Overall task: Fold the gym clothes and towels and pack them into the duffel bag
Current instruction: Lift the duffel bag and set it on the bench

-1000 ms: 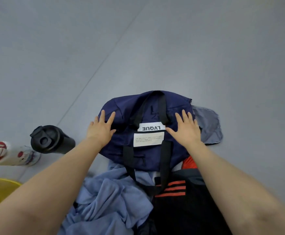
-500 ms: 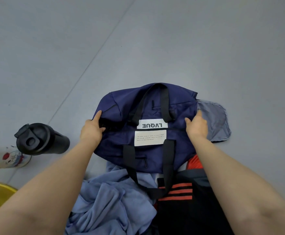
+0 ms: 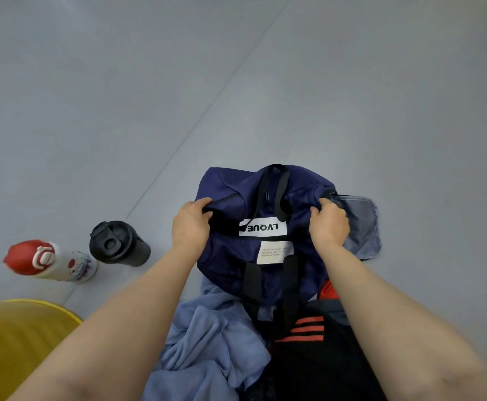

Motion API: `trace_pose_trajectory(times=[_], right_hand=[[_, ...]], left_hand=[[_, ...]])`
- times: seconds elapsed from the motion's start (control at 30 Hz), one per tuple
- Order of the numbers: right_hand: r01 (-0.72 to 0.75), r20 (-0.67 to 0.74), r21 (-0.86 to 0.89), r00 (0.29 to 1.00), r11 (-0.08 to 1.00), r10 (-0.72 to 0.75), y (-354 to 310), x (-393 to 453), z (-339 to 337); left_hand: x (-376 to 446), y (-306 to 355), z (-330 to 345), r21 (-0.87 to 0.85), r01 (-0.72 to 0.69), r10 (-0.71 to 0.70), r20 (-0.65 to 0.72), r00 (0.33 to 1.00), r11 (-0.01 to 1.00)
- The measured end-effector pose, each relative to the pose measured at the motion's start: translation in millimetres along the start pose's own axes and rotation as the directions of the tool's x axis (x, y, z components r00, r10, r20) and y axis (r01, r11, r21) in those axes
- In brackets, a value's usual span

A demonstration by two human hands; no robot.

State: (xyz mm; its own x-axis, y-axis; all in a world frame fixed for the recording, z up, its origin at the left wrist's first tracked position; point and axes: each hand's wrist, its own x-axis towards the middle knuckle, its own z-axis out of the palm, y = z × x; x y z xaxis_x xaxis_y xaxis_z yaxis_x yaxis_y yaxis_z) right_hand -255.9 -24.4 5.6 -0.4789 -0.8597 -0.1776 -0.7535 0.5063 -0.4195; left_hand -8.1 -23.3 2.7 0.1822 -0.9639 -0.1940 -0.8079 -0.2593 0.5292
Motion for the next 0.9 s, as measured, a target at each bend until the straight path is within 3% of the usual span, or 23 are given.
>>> trace_pose_trajectory(times=[0.23,0.43,0.9], right_hand=[[0.069,-0.016,0.058,0.998,0.996,-0.068,-37.1,-34.3,-61.0],[0.22,-0.041,0.036,0.975,0.975,-0.219,-82.0,-76.1,-119.9],[0.571,-0.112,0.097,0.82,0.815,-0.561,-187.9,-209.7,-221.7]], left_hand=[[-37.7,33.2,-82.1,-0.031,0.009,-0.012,-0.081,0.997,0.999],[-85.6,51.4,-161.8,-0.088,0.004,-0.018,-0.155,0.988,0.996],[-252.6,39.8,-336.6,-0.079,0.118,-0.14,-0.417,0.898,0.99]])
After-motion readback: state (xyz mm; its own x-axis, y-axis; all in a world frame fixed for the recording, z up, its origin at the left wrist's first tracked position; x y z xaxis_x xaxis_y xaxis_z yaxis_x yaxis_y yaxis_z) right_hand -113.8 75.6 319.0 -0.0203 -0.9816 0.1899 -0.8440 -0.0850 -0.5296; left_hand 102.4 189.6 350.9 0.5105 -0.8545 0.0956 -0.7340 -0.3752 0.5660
